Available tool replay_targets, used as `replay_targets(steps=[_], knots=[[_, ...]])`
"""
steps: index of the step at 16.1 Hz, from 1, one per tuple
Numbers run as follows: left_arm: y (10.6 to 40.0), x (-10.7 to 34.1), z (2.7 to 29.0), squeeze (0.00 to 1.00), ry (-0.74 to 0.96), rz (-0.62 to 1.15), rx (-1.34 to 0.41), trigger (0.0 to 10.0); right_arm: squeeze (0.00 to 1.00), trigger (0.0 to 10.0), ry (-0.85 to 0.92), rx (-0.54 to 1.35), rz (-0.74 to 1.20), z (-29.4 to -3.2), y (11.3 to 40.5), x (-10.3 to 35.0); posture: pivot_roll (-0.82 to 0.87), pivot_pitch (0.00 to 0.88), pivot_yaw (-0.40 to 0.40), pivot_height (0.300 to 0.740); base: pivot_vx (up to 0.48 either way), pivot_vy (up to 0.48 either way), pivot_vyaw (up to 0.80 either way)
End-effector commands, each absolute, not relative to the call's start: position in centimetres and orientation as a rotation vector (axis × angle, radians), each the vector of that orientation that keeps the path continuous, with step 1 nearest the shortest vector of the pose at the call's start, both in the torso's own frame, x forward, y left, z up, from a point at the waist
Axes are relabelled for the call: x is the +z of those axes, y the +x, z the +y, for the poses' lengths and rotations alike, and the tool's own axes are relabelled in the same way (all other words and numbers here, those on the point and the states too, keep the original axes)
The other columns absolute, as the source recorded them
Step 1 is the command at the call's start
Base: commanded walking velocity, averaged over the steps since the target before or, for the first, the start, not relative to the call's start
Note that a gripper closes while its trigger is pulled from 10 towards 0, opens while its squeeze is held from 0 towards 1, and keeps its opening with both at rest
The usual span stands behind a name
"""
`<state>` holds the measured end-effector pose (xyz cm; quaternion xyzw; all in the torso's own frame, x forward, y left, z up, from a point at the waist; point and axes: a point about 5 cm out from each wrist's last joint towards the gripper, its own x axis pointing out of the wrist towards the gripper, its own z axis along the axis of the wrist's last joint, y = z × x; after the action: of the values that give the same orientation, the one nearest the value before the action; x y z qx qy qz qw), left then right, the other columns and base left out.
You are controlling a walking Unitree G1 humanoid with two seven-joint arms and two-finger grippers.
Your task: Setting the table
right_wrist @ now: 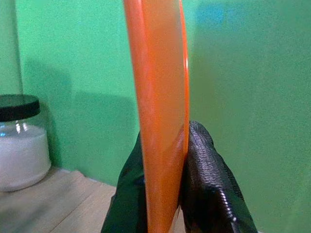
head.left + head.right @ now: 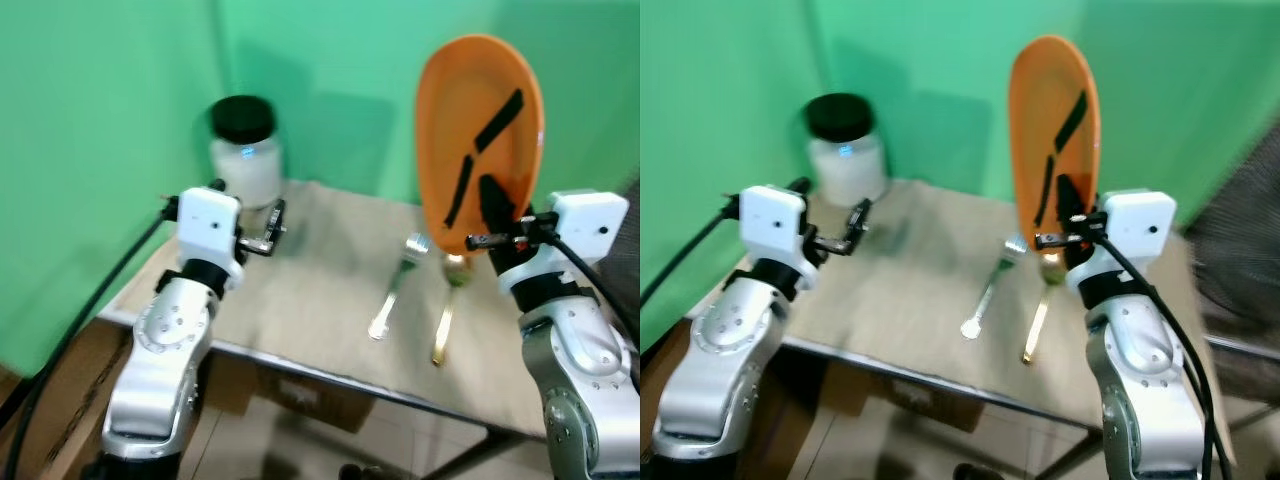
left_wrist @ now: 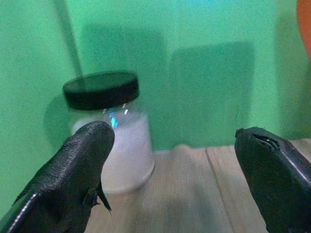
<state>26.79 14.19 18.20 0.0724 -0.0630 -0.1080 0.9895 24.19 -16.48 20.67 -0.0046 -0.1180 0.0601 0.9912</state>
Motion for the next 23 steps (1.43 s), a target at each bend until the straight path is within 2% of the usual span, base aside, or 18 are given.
replay_targets(steps=[1,2,4,10,12,15,17,18,19,22,23], knots=[[26.7,18.7,14.1,0.58,0.153,-0.149,-0.213,10.0,0.00,10.0,-0.029,0.119,-0.307,-16.7,23.8,21.9,0.09,0.000,0.016,0.740,0.000,0.000,-0.70],[26.6,18.6,14.2,0.51,0.163,-0.149,-0.211,10.0,0.00,10.0,-0.030,0.132,-0.302,-16.4,23.8,21.8,0.09,0.000,0.015,0.740,0.000,0.000,-0.70],[26.8,18.6,14.6,0.46,0.179,-0.147,-0.178,10.0,0.00,10.0,-0.029,0.148,-0.295,-16.1,24.2,21.7,0.10,0.000,0.001,0.740,0.000,0.000,-0.72],[27.1,20.3,14.2,0.58,0.080,-0.319,-0.085,10.0,0.00,10.0,-0.034,0.129,-0.379,-16.5,24.9,23.6,0.10,0.000,-0.007,0.740,0.000,0.000,-0.79],[27.2,20.2,14.3,0.54,0.043,-0.298,-0.064,10.0,0.00,10.0,-0.020,0.112,-0.397,-16.6,24.9,24.0,0.09,0.000,-0.002,0.740,0.000,0.000,-0.80],[27.8,20.6,15.1,0.55,0.018,-0.309,0.018,10.0,0.00,10.0,0.017,0.071,-0.389,-16.9,24.7,23.9,0.07,0.000,0.014,0.740,0.000,0.000,-0.80],[27.8,20.2,15.1,0.55,0.038,-0.213,-0.020,10.0,0.00,10.0,0.030,0.044,-0.381,-17.4,24.4,23.8,0.06,0.000,0.025,0.740,0.000,0.000,-0.80],[27.8,20.2,14.7,0.48,-0.020,-0.212,-0.092,10.0,0.00,10.0,0.026,0.036,-0.377,-17.6,24.2,23.7,0.05,0.000,0.040,0.740,0.000,0.000,-0.80],[27.9,20.1,14.8,0.22,0.004,-0.214,-0.068,10.0,0.00,10.0,0.025,0.034,-0.372,-17.6,24.1,23.6,0.05,0.000,0.040,0.740,0.000,0.000,-0.80],[28.0,19.6,15.3,0.00,-0.061,-0.248,0.062,10.0,0.00,10.0,0.016,-0.002,-0.350,-17.9,23.9,23.0,0.06,0.000,0.055,0.740,0.000,0.000,-0.80],[27.9,19.5,15.6,0.00,-0.088,-0.232,0.094,10.0,0.00,10.0,0.016,-0.019,-0.339,-18.0,23.9,22.8,0.06,0.000,0.057,0.740,0.000,0.000,-0.80]])
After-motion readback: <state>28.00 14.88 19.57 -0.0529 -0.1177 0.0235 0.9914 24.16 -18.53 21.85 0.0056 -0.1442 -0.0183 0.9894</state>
